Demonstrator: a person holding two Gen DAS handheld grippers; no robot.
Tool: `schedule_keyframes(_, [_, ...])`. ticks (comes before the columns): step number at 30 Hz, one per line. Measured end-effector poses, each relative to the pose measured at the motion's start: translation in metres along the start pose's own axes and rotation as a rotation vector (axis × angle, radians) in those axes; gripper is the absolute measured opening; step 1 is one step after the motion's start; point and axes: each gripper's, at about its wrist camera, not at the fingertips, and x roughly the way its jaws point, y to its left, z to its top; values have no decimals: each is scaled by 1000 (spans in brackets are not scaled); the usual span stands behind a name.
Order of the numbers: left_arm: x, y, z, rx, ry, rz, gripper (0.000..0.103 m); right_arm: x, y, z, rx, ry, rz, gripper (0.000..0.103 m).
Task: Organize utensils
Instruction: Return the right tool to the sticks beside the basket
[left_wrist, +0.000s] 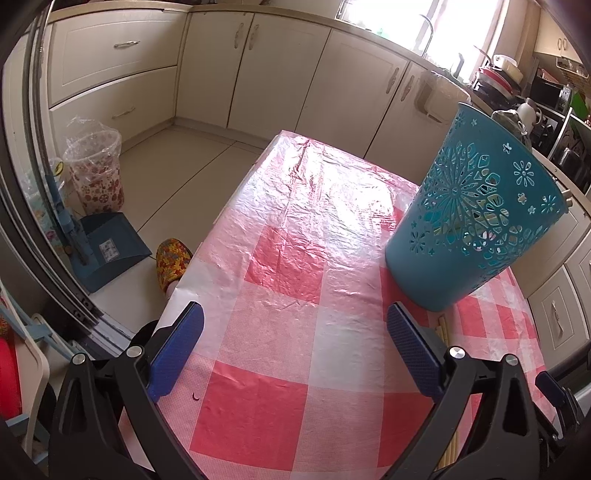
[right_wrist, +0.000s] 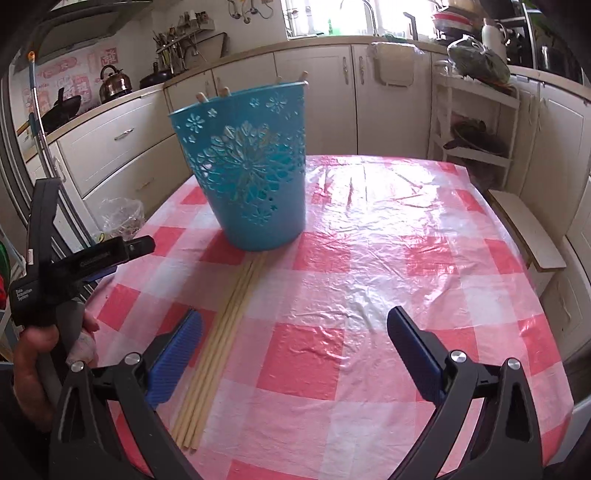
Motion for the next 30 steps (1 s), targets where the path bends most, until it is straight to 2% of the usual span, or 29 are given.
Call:
schedule_keyframes(6, [2,-3,0,15,7,6,95,6,3,-2,-16,23,-43,96])
schedule_keyframes(11, [2,-5,0,21,11,4,95,12,12,8,-32,26,-28,93])
schedule_keyframes(13, [3,-5,-1,22,12,3,95,18,18,12,-51,43,-24,77])
schedule_keyframes(14, [3,-5,-1,21,13,2,95,23,20,12,-57,60,-18,74])
schedule_keyframes(16, [3,-5,0,19,14,0,95,35,24,13,-67,102,-30,56])
schedule_keyframes(19, [3,-5,-1,18,13,-3,95,49,27,13,-69,145,-24,48])
schedule_keyframes(30, [4,-6,-1,19,14,-6,95,64,32,17,-84,165,-15,46])
